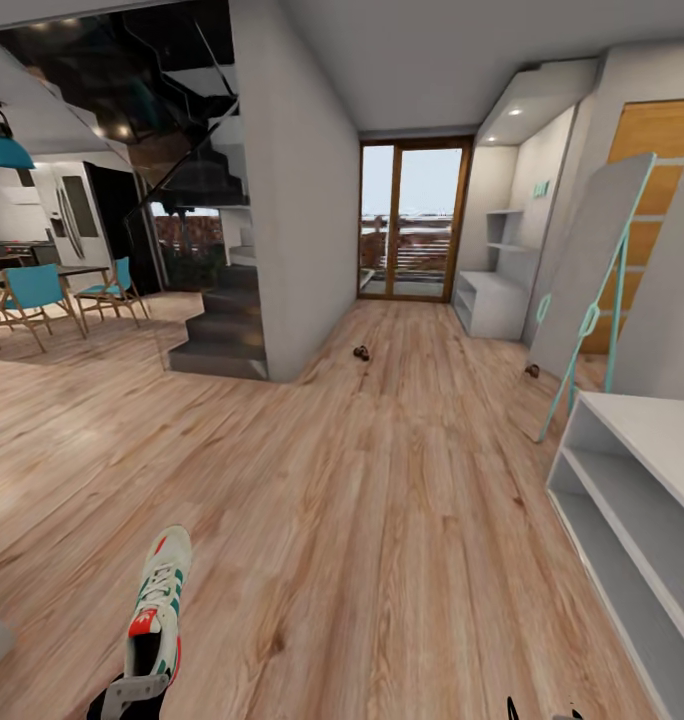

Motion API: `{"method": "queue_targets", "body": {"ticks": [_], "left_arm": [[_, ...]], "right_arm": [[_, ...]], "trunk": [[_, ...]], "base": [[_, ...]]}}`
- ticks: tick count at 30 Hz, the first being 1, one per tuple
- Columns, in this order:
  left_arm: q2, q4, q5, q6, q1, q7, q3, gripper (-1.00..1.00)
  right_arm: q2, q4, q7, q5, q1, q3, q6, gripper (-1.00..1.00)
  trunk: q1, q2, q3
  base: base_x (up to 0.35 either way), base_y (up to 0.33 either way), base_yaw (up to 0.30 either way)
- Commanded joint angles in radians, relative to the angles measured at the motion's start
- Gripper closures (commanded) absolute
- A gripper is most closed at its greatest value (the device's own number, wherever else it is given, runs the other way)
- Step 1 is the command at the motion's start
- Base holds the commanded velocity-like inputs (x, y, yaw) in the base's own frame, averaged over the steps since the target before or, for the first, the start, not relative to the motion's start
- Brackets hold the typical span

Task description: Pick up the two gym shoes and the two sandals from the corridor floor and place them onto the hallstand (shoe rack) in the corridor, making sure they are on the rack and not on the floor. Arrange them so the two gym shoes are next to each other and the two sandals are next to each other.

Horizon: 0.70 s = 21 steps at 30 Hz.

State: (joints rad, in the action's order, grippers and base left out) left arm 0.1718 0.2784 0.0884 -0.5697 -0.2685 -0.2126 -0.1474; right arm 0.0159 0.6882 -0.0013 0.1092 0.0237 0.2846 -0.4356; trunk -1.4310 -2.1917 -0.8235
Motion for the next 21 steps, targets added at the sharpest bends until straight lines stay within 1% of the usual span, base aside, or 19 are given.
{"method": "queue_targets", "body": {"ticks": [1,21], "left_arm": [[0.0,-0.001,0.01,-0.001,-0.001,-0.01,-0.003,1.0],[0.0,-0.001,0.01,-0.001,-0.001,-0.01,-0.003,1.0]], "right_arm": [[-0.001,-0.001,0.0,0.01,0.001,0.004,-0.003,-1.0],[-0.001,-0.006,0.0,0.01,0.001,0.004,-0.003,-1.0]], "trunk": [[0.0,0.0,-0.001],[0.0,0.0,-0.001]], "base": [[0.305,-0.127,0.0],[0.306,-0.123,0.0]]}}
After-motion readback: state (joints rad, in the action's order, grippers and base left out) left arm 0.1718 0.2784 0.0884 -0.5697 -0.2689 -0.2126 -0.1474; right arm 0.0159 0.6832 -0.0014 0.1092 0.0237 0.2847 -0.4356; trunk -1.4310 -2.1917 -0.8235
